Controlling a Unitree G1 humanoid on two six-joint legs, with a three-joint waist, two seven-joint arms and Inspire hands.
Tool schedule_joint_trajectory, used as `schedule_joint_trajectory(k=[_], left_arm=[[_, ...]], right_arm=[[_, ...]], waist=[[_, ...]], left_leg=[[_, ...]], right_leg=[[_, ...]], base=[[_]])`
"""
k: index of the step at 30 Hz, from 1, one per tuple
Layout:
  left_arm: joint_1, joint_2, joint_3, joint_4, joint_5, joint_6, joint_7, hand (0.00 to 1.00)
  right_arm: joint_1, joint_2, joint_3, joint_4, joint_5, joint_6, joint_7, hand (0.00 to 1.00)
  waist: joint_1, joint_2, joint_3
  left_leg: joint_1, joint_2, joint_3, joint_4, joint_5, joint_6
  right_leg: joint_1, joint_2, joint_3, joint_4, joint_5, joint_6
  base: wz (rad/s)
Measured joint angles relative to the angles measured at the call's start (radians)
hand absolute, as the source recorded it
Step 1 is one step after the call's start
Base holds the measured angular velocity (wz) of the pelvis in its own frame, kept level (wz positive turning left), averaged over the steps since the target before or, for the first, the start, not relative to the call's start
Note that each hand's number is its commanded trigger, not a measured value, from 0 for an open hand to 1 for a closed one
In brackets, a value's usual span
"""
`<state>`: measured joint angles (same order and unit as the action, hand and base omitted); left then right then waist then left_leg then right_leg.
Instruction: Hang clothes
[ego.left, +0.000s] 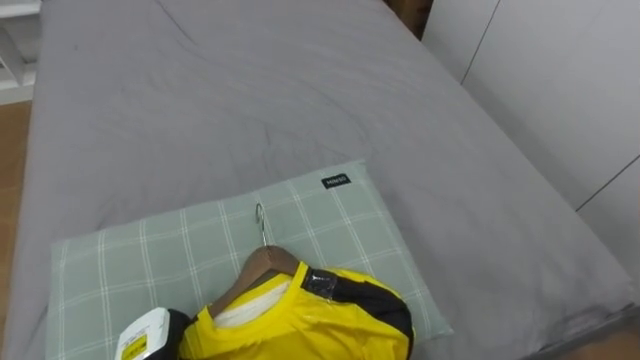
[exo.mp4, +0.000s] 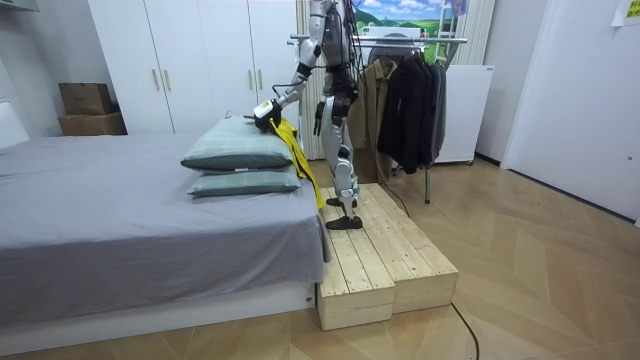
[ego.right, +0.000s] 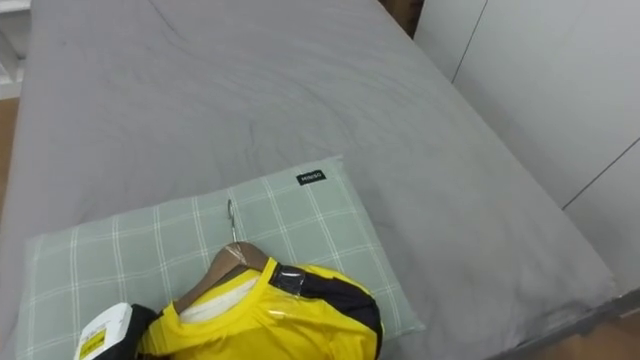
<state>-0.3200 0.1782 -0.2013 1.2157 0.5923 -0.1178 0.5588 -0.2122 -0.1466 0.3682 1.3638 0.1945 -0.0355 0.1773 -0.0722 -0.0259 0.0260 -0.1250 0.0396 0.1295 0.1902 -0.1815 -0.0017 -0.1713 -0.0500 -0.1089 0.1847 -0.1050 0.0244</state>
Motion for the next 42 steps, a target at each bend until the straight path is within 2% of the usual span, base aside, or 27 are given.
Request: schedule_joint_trajectory(k=[3,6,8,13,14,19,23,30,32,34,39,42], left_arm=[[0.028,0.002,0.0,-0.055,0.001,0.0,0.0,1.0],[0.083,0.012,0.001,-0.132,0.013,0.0,0.002,1.0],[0.139,0.026,0.004,-0.209,0.052,0.0,0.003,1.0],[0.193,0.036,0.004,-0.291,0.078,0.002,0.007,1.0],[0.204,0.036,0.005,-0.299,0.079,0.002,0.009,1.0],[0.22,0.037,0.005,-0.331,0.089,0.002,0.017,1.0],[0.246,0.038,0.005,-0.415,0.088,-0.013,0.024,1.0],[0.271,0.045,0.005,-0.475,0.087,-0.028,0.032,1.0],[0.275,0.055,0.01,-0.482,0.086,-0.055,0.048,1.0],[0.275,0.055,0.028,-0.482,0.086,-0.064,0.055,1.0],[0.273,0.058,0.043,-0.488,0.073,-0.064,0.071,1.0],[0.274,0.059,0.043,-0.515,0.067,-0.065,0.072,1.0]], right_arm=[[0.009,-0.008,-0.004,-0.01,0.0,0.0,0.002,0.0],[0.031,-0.013,-0.032,-0.007,0.002,-0.01,0.007,0.0],[0.059,-0.018,-0.073,-0.011,-0.003,-0.012,0.006,0.0],[0.09,-0.019,-0.12,-0.009,-0.001,-0.007,0.011,0.0],[0.099,-0.019,-0.141,-0.008,-0.002,-0.008,0.013,0.0],[0.128,-0.019,-0.215,-0.006,-0.001,-0.008,0.021,0.0],[0.139,-0.019,-0.234,-0.008,-0.002,-0.008,0.024,0.0],[0.151,-0.019,-0.236,-0.015,-0.002,-0.017,0.014,0.0],[0.153,-0.019,-0.258,-0.014,-0.011,-0.021,0.003,0.0],[0.155,-0.02,-0.276,-0.019,-0.02,-0.022,-0.021,0.0],[0.153,-0.028,-0.296,-0.047,-0.062,-0.021,-0.091,0.0],[0.149,-0.04,-0.312,-0.081,-0.173,-0.02,-0.148,0.0]], waist=[[-0.002,0.006,-0.0007],[0.001,0.013,-0.0031],[0.0,0.018,-0.009],[-0.005,0.022,-0.0114],[-0.01,0.024,-0.0195],[-0.014,0.028,-0.0208],[-0.014,0.03,-0.0227],[-0.012,0.029,-0.0241],[-0.012,0.025,-0.0255],[-0.012,0.022,-0.0255],[-0.012,0.017,-0.0268],[-0.004,0.017,-0.0268]], left_leg=[[0.016,0.0,-0.005,0.0,0.0,0.0],[0.048,0.0,-0.006,-0.004,0.0,0.0],[0.06,-0.001,-0.008,-0.004,0.0,0.0],[0.084,-0.001,-0.012,-0.004,0.0,0.0],[0.087,-0.002,-0.02,-0.004,-0.001,-0.001],[0.119,-0.003,-0.035,-0.008,0.0,-0.002],[0.134,-0.003,-0.035,-0.011,0.001,-0.003],[0.155,-0.003,-0.032,-0.021,0.001,-0.003],[0.159,-0.003,-0.032,-0.021,0.001,-0.003],[0.167,-0.003,-0.032,-0.021,0.001,-0.003],[0.18,-0.004,-0.032,-0.022,0.001,-0.004],[0.182,-0.004,-0.032,-0.022,0.001,-0.004]], right_leg=[[0.019,0.0,-0.006,-0.002,0.0,0.0],[0.054,0.0,-0.005,-0.009,0.0,0.0],[0.068,0.0,-0.006,-0.015,0.0,0.001],[0.098,0.0,-0.008,-0.02,-0.004,0.005],[0.109,0.0,-0.013,-0.028,-0.005,0.006],[0.146,0.001,-0.025,-0.035,-0.006,0.006],[0.159,0.001,-0.025,-0.034,-0.006,0.006],[0.174,0.001,-0.025,-0.034,-0.008,0.006],[0.177,0.001,-0.024,-0.034,-0.008,0.006],[0.184,0.001,-0.024,-0.034,-0.008,0.006],[0.197,0.001,-0.025,-0.034,-0.01,0.006],[0.196,0.003,-0.017,-0.033,-0.01,0.006]], base=[[0.04],[0.03],[0.0],[0.02],[0.13],[0.08],[0.0],[0.0],[0.0],[0.0],[0.0],[-0.05]])
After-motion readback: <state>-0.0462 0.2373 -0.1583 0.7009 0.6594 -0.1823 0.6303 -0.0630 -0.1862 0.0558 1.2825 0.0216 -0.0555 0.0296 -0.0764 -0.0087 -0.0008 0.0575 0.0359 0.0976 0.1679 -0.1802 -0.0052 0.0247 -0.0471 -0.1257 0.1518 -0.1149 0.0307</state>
